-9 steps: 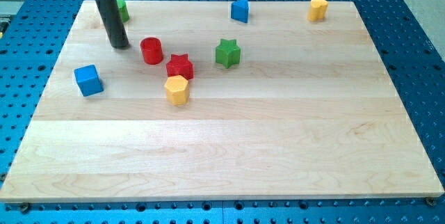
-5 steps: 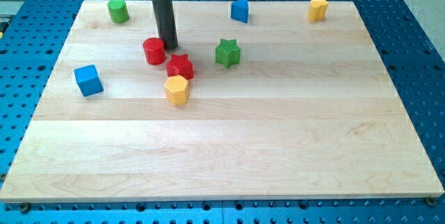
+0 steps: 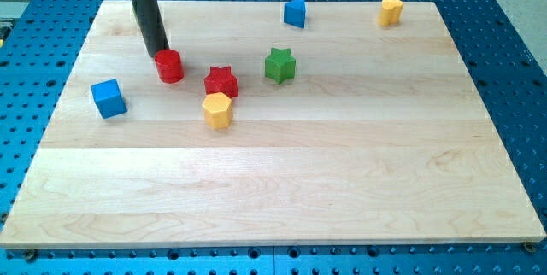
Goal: Move the red circle diagonal to green star
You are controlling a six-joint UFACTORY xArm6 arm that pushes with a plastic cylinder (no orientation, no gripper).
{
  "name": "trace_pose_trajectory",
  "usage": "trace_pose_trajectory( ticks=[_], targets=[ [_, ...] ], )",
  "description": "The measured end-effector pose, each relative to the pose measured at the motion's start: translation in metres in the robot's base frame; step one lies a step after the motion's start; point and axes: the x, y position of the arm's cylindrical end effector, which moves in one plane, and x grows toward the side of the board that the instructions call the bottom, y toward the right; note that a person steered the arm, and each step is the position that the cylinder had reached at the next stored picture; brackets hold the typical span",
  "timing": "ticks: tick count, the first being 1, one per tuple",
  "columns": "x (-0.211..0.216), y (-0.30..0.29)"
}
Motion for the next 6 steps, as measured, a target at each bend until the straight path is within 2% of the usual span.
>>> trace_pose_trajectory(
  ticks=[4,5,6],
  targets=[
    [-0.025,0.0],
    [-0.028,0.059],
    [-0.015,0.05]
  ],
)
